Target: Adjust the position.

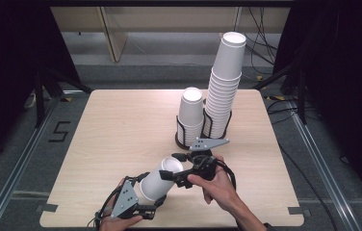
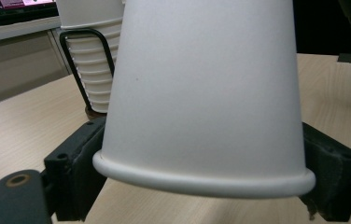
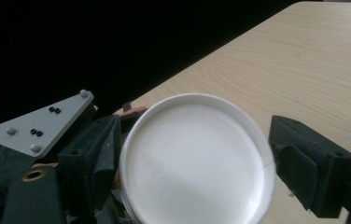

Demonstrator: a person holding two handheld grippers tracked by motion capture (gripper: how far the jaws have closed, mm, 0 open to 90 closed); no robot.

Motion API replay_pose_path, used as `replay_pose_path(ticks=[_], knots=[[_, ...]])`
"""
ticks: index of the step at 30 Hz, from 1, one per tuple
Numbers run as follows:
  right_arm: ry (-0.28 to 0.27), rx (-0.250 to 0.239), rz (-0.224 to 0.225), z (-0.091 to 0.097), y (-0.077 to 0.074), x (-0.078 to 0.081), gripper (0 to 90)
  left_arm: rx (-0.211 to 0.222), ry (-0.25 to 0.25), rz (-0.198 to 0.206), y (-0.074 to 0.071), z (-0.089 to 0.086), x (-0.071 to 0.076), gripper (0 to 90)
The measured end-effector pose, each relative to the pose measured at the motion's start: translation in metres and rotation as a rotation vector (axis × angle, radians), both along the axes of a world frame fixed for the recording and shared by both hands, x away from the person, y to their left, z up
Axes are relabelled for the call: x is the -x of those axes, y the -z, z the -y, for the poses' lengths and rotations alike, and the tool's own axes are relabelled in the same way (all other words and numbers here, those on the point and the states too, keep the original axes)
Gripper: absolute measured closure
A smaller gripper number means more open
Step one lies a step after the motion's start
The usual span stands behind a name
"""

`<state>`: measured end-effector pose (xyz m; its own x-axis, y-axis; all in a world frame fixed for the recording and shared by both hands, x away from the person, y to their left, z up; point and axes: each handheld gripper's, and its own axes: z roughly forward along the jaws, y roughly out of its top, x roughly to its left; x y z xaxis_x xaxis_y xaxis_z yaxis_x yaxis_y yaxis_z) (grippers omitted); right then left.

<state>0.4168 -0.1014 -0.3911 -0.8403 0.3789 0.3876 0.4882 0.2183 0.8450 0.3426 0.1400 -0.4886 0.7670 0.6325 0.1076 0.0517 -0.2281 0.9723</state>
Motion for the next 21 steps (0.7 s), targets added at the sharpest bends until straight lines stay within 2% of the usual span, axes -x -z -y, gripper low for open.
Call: replay_pose_path(ticks=[2, 3, 4, 5, 6, 7, 9, 10, 12, 15, 17, 19, 20, 21], knots=[[-0.006, -0.001, -0.009, 0.0036, -0.0021, -0.0011, 17.4, -0.007, 0.004, 0.005, -0.0005, 0.0003, 0.0003, 13.6], [0.006, 0.009, -0.035, 0.0065, -0.004, -0.0003, 17.2, 0.0, 0.007, 0.015, 0.0001, 0.0012, 0.0, 13.6], [-0.003, 0.002, -0.015, 0.0077, -0.0032, -0.0025, 17.3, -0.007, 0.003, 0.013, -0.0002, 0.0013, 0.0011, 13.6], [-0.007, -0.004, -0.024, 0.0088, -0.0029, -0.0027, 17.4, -0.008, 0.005, 0.017, -0.0003, 0.0018, 0.0013, 13.6], [-0.011, -0.003, -0.054, 0.0091, -0.0025, -0.0015, 17.5, -0.012, 0.003, 0.017, -0.0006, 0.002, 0.0015, 13.6], [-0.019, 0.003, -0.041, 0.0093, -0.0007, -0.0029, 17.6, -0.007, 0.001, 0.02, -0.0006, 0.0026, 0.0014, 13.6], [-0.02, -0.002, -0.067, 0.007, 0.0021, -0.0018, 21.2, -0.012, 0.001, 0.019, -0.0012, 0.0026, 0.0018, 13.6], [-0.038, -0.009, -0.068, 0.0063, 0.003, -0.002, 23.0, -0.009, 0.002, 0.015, -0.0009, 0.0026, 0.0016, 13.5], [-0.04, -0.009, -0.052, 0.0052, 0.0038, -0.0027, 23.9, -0.001, 0.003, 0.015, -0.0001, 0.0026, 0.0015, 12.6], [-0.02, -0.029, -0.103, 0.0061, 0.0018, -0.0011, 25.7, 0.025, 0.006, 0.0, -0.0001, 0.0033, 0.0009, 7.2], [-0.018, -0.039, -0.089, 0.0072, 0.0018, -0.0025, 26.3, 0.046, -0.001, 0.0, 0.0007, 0.0045, 0.0016, 4.8], [-0.016, -0.062, -0.108, 0.0075, 0.0021, -0.0034, 26.5, 0.062, -0.007, 0.007, 0.0012, 0.0051, 0.0025, 3.8], [-0.009, -0.064, -0.104, 0.0082, 0.0022, -0.0036, 26.6, 0.084, -0.005, 0.013, 0.0018, 0.0059, 0.0019, 3.6], [-0.007, -0.077, -0.118, 0.0086, 0.003, -0.0041, 26.7, 0.071, -0.011, 0.018, 0.0012, 0.0047, 0.0023, 3.4]])
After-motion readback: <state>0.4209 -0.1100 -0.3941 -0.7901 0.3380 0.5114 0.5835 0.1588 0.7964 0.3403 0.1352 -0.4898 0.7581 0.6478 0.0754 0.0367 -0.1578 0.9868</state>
